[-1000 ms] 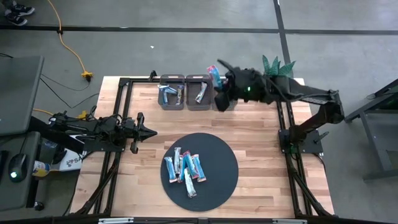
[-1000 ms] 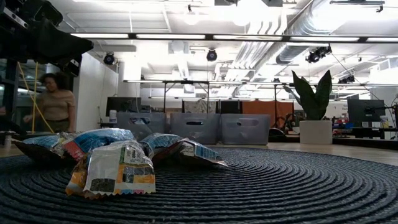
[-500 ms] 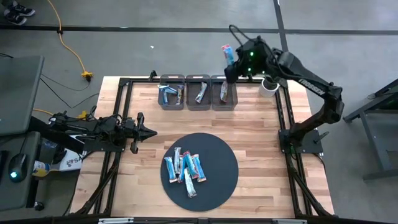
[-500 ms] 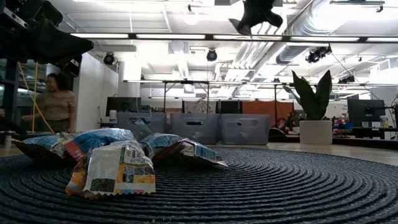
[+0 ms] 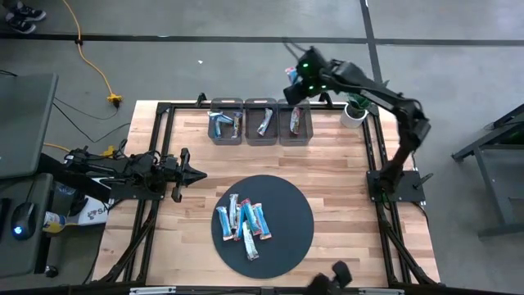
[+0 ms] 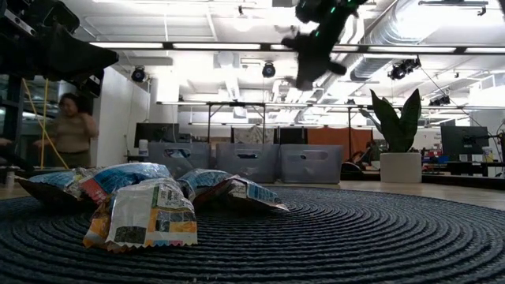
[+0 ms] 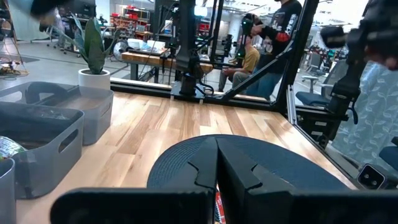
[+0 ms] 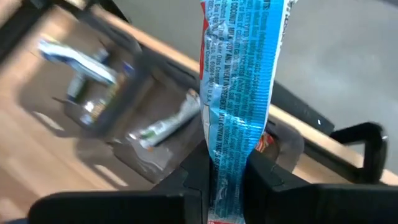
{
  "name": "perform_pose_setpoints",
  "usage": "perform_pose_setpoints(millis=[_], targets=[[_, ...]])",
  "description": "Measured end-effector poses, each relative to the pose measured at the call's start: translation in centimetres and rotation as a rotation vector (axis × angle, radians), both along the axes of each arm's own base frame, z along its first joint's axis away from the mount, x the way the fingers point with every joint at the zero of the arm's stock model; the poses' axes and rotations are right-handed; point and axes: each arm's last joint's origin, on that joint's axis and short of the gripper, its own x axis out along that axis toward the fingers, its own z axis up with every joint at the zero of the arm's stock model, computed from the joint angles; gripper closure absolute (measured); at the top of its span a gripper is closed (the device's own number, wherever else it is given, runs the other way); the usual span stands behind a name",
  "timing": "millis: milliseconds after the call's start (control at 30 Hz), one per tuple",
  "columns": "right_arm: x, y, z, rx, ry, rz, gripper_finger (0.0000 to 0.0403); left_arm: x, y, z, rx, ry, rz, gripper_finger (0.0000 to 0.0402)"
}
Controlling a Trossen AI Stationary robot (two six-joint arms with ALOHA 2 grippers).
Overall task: Pick and place Granola Bars by type
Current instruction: Put the red granola bar into the right black bin
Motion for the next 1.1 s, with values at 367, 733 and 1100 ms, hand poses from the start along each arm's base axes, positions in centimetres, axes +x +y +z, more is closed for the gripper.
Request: perform_pose_setpoints(millis=[367, 733, 1100], targets=[[2.9, -2.3, -7.7, 0.196, 0.155, -0.032, 0.0359, 0.0, 0.0, 0.0, 0.0, 0.0, 0.0, 0.04], [3.2, -2.2, -9.0, 0.28, 0.174, -0.127, 0.0364, 0.0, 0.0, 0.0, 0.0, -0.001, 0.0, 0.04], [4.1, -0.9, -9.1, 0.295, 0.172, -0.136, 0.0357, 0.0, 0.0, 0.0, 0.0, 0.0, 0.0, 0.04]])
